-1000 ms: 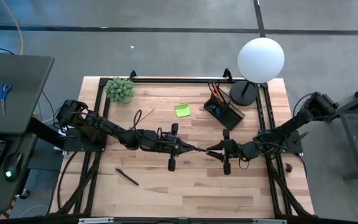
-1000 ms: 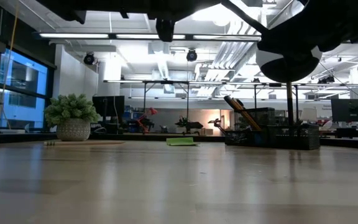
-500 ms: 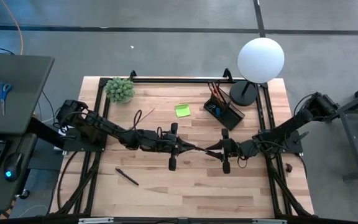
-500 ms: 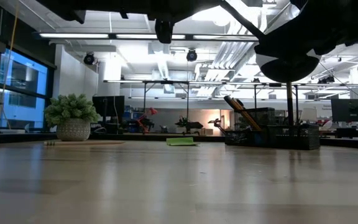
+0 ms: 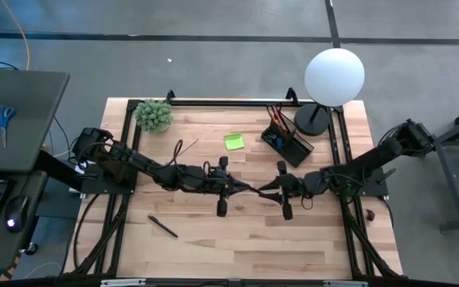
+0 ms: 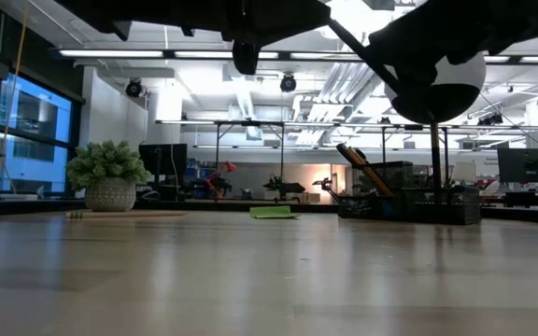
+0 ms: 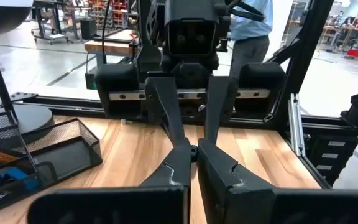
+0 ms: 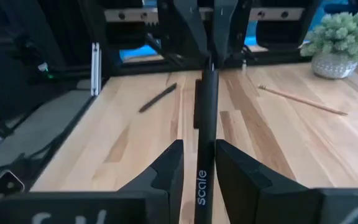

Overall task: Pick and place office supplies into organizer
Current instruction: Put the black pen into the black desk organizer

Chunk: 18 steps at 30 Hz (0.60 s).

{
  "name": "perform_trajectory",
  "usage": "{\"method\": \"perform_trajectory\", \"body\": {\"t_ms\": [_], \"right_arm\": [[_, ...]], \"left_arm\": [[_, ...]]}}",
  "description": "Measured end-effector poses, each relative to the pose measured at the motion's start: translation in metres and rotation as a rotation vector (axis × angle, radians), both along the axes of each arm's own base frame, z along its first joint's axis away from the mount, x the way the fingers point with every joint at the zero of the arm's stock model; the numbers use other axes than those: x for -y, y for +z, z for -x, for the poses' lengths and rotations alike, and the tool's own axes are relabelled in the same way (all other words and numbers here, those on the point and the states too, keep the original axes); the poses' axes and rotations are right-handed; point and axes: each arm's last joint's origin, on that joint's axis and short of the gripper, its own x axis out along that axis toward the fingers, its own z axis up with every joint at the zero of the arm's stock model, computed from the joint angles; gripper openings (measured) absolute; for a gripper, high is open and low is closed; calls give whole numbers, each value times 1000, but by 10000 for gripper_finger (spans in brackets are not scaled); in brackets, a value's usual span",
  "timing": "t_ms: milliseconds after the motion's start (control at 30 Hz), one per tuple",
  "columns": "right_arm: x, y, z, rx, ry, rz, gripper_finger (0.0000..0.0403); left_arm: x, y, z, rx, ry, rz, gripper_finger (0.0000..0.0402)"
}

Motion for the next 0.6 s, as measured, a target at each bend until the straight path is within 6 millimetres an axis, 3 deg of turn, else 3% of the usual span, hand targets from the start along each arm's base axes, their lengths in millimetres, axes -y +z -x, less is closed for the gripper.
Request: {"method": "perform_trajectory", "body": {"t_ms": [200, 600], "right_arm": [[0, -1, -2, -90, -4, 29, 83], [4, 0, -4, -83, -21, 31, 83]], "left_arm": [[0, 1, 0, 7, -10, 2, 0], [0, 1, 0, 12, -10, 13, 0]]}}
